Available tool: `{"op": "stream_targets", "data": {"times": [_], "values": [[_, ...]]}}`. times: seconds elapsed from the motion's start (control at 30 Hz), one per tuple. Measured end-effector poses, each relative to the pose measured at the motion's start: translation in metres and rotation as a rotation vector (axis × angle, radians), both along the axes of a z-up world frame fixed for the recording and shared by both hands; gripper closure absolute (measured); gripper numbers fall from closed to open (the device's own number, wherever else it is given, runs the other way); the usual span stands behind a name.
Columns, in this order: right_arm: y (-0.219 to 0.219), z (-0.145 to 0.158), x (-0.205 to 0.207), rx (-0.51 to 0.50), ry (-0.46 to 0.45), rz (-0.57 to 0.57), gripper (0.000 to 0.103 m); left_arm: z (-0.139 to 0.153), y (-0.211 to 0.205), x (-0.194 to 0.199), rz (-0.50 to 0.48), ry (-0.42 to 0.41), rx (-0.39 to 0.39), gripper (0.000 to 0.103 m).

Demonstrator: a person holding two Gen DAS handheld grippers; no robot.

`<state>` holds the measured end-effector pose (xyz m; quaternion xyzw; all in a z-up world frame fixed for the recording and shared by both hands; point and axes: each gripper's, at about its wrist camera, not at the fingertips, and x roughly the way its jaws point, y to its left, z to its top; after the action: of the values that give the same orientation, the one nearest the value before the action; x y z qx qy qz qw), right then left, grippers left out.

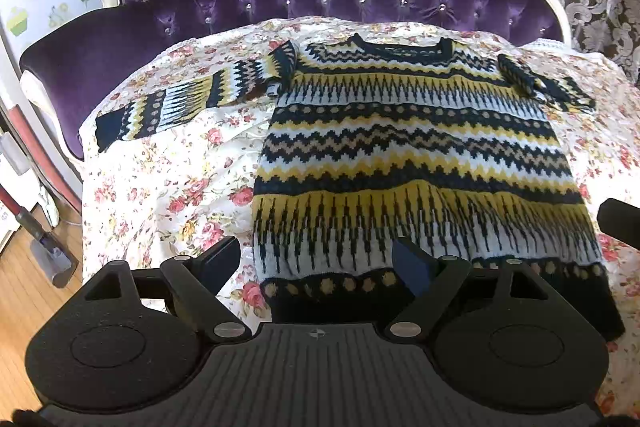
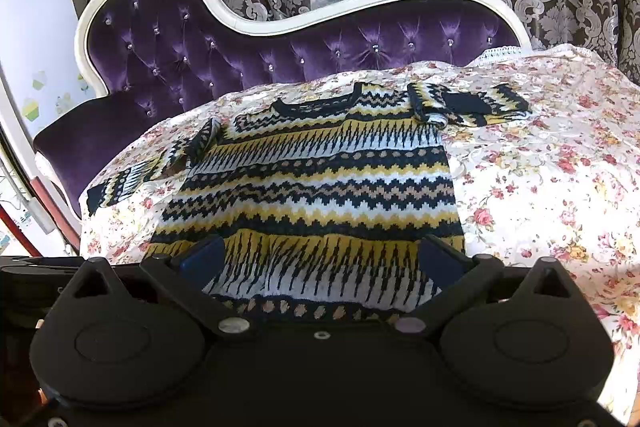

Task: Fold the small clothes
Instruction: 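Move both grippers toward the spread-out patterned sweater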

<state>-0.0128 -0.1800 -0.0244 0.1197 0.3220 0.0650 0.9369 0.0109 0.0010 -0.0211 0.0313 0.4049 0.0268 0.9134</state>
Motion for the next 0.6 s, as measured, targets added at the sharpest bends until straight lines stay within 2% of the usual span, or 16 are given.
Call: {"op": "stream_targets", "data": {"times": [0.6], "values": [[0.0026,-0.0017,-0.0003,0.009,0.006,0.004,0.0,-0.0017,-0.0015,-0.0001,-0.001,0.004,-0.014,0.02]]}}
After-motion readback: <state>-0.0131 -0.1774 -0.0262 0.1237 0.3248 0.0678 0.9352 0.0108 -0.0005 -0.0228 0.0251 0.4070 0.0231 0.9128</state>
